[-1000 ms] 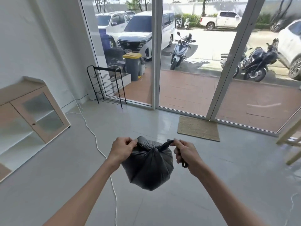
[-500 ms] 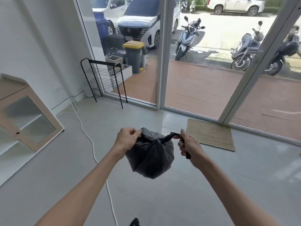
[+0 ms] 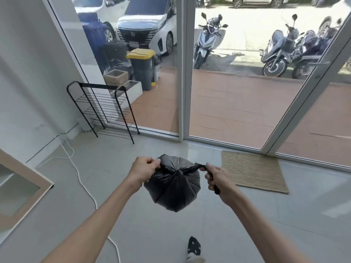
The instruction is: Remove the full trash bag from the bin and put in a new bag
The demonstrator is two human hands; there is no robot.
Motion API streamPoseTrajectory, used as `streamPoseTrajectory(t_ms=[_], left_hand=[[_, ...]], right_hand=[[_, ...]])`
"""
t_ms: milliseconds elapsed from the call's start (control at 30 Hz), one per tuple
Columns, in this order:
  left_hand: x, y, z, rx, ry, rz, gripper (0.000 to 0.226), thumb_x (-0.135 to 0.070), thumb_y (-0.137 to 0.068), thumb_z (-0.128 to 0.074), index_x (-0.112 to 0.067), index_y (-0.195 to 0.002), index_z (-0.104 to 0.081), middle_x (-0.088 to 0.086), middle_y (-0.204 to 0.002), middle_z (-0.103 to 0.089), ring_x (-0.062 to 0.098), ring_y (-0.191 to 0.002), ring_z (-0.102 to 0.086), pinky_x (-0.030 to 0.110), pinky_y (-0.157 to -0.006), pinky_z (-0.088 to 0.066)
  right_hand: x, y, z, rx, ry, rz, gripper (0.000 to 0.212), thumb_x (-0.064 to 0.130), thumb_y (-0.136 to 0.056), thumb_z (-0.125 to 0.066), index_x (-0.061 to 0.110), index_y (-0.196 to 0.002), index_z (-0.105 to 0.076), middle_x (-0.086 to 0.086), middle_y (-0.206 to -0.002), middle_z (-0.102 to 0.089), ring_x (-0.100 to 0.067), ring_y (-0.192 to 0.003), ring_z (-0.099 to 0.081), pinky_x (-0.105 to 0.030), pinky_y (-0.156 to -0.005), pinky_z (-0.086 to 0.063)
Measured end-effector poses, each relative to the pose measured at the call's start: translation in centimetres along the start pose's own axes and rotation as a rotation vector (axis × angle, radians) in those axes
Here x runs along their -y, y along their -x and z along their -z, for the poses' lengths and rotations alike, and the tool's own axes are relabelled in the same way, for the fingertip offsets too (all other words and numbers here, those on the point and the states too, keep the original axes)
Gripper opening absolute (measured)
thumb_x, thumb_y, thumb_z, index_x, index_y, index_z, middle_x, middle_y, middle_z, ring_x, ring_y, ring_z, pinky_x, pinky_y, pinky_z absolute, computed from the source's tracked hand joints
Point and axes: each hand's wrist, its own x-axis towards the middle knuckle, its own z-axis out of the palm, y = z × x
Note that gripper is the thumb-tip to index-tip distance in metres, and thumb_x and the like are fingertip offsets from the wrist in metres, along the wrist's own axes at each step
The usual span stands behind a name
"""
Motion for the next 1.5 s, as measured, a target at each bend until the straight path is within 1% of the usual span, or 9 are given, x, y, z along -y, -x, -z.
streamPoseTrajectory(t_ms=[133,300,467,700,867,1000,1167,1300,1500], left_hand=[[-1.7,-7.9,0.4,-0.056,-0.037,0.034,0.035,-0.026,-0.092,-0.068,-0.009,-0.061,-0.064,-0.009,-0.039,-0.051,0.015,-0.035,-0.039,0.024,-0.040,-0.034],[-3.1,-16.1,0.4,-0.090,0.001,0.100,0.035,-0.031,-0.091,-0.068,-0.008,-0.064,-0.066,-0.002,-0.044,-0.049,0.019,-0.037,-0.038,0.026,-0.043,-0.035],[-4.2,-24.6,0.4,-0.011,0.029,0.150,0.035,-0.030,-0.094,-0.066,0.000,-0.077,-0.069,0.002,-0.049,-0.048,0.017,-0.037,-0.036,0.024,-0.043,-0.031],[-5.0,-38.6,2.2,0.180,0.014,0.167,0.030,-0.014,-0.099,-0.057,-0.007,-0.070,-0.062,0.005,-0.054,-0.048,0.013,-0.037,-0.035,0.022,-0.042,-0.030],[-5.2,-46.2,3.0,0.289,0.003,0.211,0.025,-0.010,-0.098,-0.055,-0.005,-0.074,-0.064,0.006,-0.057,-0.051,0.015,-0.039,-0.037,0.022,-0.041,-0.032],[-5.3,-52.1,3.4,0.338,-0.021,0.259,0.019,-0.012,-0.095,-0.059,-0.004,-0.079,-0.066,0.007,-0.058,-0.052,0.016,-0.039,-0.040,0.021,-0.039,-0.035],[-4.1,-58.1,3.2,0.309,-0.034,0.307,0.028,-0.023,-0.094,-0.065,-0.006,-0.072,-0.062,0.004,-0.054,-0.054,0.017,-0.038,-0.041,0.024,-0.044,-0.038],[-1.5,-62.8,1.6,0.235,-0.060,0.332,0.035,-0.028,-0.092,-0.067,-0.010,-0.064,-0.057,0.001,-0.046,-0.051,0.018,-0.037,-0.038,0.024,-0.044,-0.036],[4.8,-68.7,-2.6,0.189,-0.156,0.383,0.043,-0.034,-0.097,-0.058,-0.011,-0.061,-0.050,0.005,-0.049,-0.050,0.020,-0.038,-0.040,0.024,-0.041,-0.037]], right_hand=[[3.0,-8.0,-1.3,-0.018,-0.018,-0.072,0.032,0.031,-0.102,-0.053,0.007,-0.089,-0.070,0.004,-0.055,-0.045,-0.010,-0.044,-0.033,-0.025,-0.044,-0.028],[6.7,-16.6,-3.1,0.020,0.005,-0.149,0.029,0.028,-0.101,-0.054,0.007,-0.089,-0.069,0.001,-0.057,-0.047,-0.011,-0.046,-0.036,-0.025,-0.045,-0.030],[9.2,-24.2,-5.1,0.011,-0.026,-0.189,0.023,0.019,-0.101,-0.053,0.002,-0.097,-0.068,0.001,-0.057,-0.047,-0.011,-0.046,-0.035,-0.023,-0.043,-0.028],[11.4,-35.3,-9.5,-0.112,-0.102,-0.240,0.015,0.013,-0.099,-0.054,0.004,-0.095,-0.064,0.001,-0.057,-0.049,-0.010,-0.046,-0.038,-0.023,-0.044,-0.032],[11.4,-41.1,-12.6,-0.204,-0.179,-0.319,0.016,0.013,-0.101,-0.052,0.004,-0.098,-0.064,0.000,-0.058,-0.051,-0.011,-0.048,-0.040,-0.024,-0.044,-0.036],[11.6,-45.8,-14.7,-0.273,-0.241,-0.397,0.016,0.011,-0.102,-0.049,0.003,-0.101,-0.063,0.001,-0.058,-0.053,-0.011,-0.048,-0.041,-0.023,-0.044,-0.039],[10.8,-51.6,-15.9,-0.319,-0.288,-0.461,0.014,0.012,-0.100,-0.053,0.003,-0.103,-0.063,0.000,-0.059,-0.053,-0.010,-0.046,-0.042,-0.022,-0.043,-0.043],[9.2,-56.8,-16.0,-0.336,-0.288,-0.512,0.012,0.013,-0.099,-0.055,0.005,-0.095,-0.064,0.001,-0.057,-0.051,-0.009,-0.043,-0.041,-0.021,-0.041,-0.041],[4.6,-65.1,-15.5,-0.341,-0.240,-0.605,0.015,0.016,-0.098,-0.057,0.006,-0.091,-0.065,0.001,-0.056,-0.045,-0.010,-0.043,-0.035,-0.020,-0.041,-0.034]])
